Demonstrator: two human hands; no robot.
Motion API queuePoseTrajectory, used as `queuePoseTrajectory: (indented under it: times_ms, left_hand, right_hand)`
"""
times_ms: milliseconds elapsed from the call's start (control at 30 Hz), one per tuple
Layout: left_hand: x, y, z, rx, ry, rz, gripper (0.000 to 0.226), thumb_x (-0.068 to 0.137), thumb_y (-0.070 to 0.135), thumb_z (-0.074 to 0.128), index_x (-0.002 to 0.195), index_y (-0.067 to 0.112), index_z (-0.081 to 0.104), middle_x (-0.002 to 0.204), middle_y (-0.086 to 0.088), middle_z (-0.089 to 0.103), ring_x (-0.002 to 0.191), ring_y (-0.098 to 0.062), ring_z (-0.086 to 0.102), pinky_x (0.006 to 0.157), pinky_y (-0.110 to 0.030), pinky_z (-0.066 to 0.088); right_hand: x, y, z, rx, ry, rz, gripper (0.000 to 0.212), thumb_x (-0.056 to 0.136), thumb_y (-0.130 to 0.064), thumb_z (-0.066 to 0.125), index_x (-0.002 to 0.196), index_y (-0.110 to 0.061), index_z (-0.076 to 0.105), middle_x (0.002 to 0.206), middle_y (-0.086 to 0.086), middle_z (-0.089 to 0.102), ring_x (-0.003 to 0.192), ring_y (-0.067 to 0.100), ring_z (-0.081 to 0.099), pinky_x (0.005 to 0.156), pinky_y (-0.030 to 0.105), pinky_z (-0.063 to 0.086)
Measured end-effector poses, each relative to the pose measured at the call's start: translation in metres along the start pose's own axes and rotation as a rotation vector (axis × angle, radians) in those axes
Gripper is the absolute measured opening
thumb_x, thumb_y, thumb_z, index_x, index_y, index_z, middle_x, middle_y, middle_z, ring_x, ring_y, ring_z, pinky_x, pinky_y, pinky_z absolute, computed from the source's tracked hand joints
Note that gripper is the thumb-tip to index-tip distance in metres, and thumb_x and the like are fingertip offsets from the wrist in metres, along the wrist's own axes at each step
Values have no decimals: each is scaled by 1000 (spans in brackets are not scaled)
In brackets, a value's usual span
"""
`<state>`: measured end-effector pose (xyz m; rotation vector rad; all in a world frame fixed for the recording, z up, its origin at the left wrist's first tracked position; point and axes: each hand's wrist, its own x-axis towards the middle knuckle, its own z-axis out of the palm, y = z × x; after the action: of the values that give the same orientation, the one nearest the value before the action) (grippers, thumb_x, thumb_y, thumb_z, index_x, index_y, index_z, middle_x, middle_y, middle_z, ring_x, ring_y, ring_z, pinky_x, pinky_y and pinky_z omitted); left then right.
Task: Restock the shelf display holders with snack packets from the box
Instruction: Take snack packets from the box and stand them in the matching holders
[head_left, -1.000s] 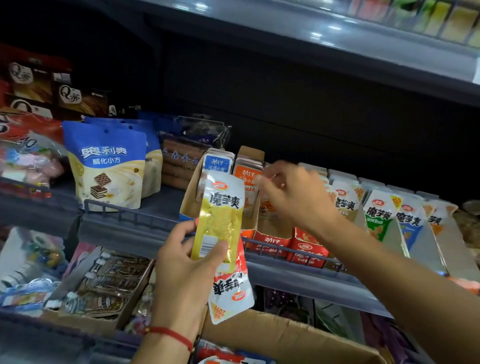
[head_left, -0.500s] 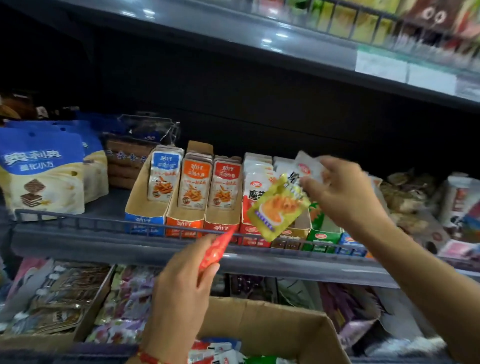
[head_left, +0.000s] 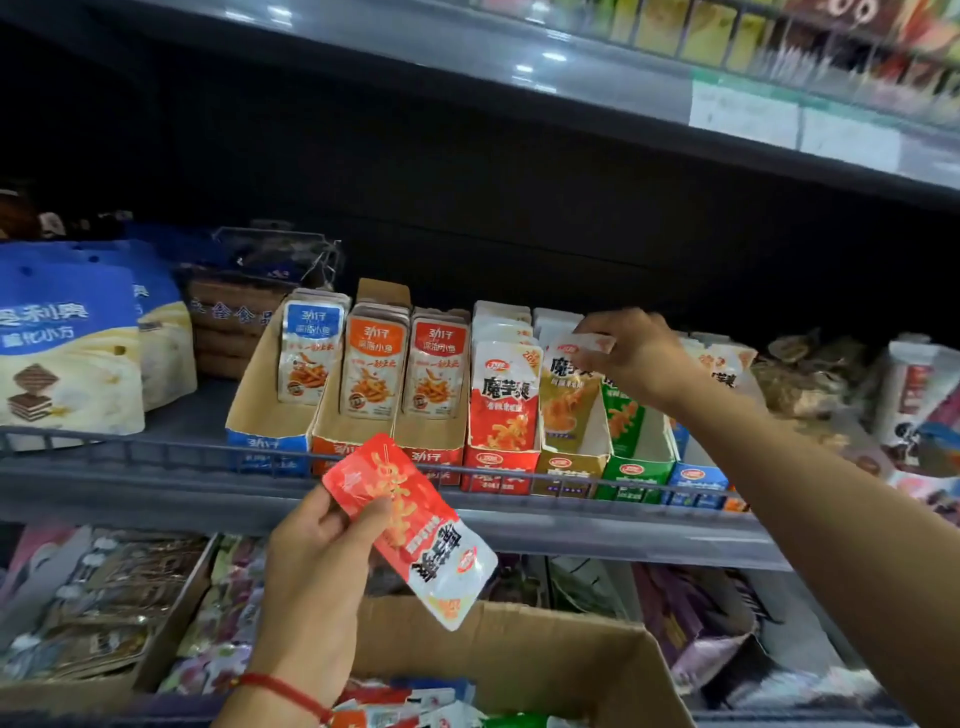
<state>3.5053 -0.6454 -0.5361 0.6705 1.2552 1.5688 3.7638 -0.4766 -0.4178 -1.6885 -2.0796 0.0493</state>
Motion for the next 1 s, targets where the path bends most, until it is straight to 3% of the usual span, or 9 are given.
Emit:
queuePoseTrajectory:
  times_ms: [100,300,433,500,567,667,767,900,1000]
  left_hand:
    - [4,5,-3,-90,2,-55,19,93,1,65,105,16,70,90,-3,79,93,-24,74,84,-43,57]
    - [6,10,-7,-160,-26,-113,20,92,-3,62,108,8,67,96,-11,78,90,-26,77,81,-43,58]
    - [5,11,-8,-235,-39,-156,18,92,-1,64,108,8,69,99,-11,79,94,-24,76,77,-38,56]
    - [4,11,-10,-288,-52,-168,22,88,0,67,109,8,69,101,-10,79,94,-23,76,79,-37,55]
    - [2,11,-9,-351,-77,-180,31,80,3,71,110,9,70,104,-10,78,94,-22,76,82,-37,54]
    - [-4,7,-4,-419,-110,-238,35,74,6,72,109,10,70,104,-9,78,91,-22,77,84,-37,53]
    - [-14,2,3,-391,-190,-274,35,74,7,73,110,6,70,106,-13,78,98,-26,75,87,-39,54]
    - [-18,6,-1,-234,-150,-150,47,67,12,77,112,3,69,101,-13,78,100,-28,74,91,-40,56]
    - [-12,9,-9,-195,-100,-114,46,68,15,77,112,7,69,103,-14,77,97,-28,73,85,-39,57]
  right_hand:
    - [13,0,8,-169,-20,-64,27,93,-34,73,120,-32,71,125,8,65,114,31,61,91,39,50]
    - [10,-5,19,-432,187,-101,36,93,-28,73,128,-26,66,128,8,63,123,32,52,101,46,44]
    - [-27,-24,21,-219,356,-269,26,94,-19,70,119,-18,68,116,5,65,107,25,59,88,41,49]
    - [-62,-44,21,77,214,-228,17,99,-35,62,109,-22,68,99,-5,69,87,10,66,74,29,55]
    - [-101,-63,21,399,-100,-74,34,95,-58,58,105,-26,65,88,-6,74,78,8,71,70,29,59]
    - [-149,-75,33,843,-485,170,33,93,-37,68,120,-20,64,102,0,79,92,21,76,82,37,63]
    - [-159,-74,40,1077,-322,258,22,94,-11,69,116,-11,69,103,8,79,89,26,76,71,30,62]
    - [-126,-59,7,553,101,-27,6,97,-18,69,93,-21,66,84,-1,77,69,12,73,58,21,54]
    - [-102,-51,-24,211,298,-182,6,99,-24,66,96,-21,63,86,-11,70,76,3,65,60,14,45]
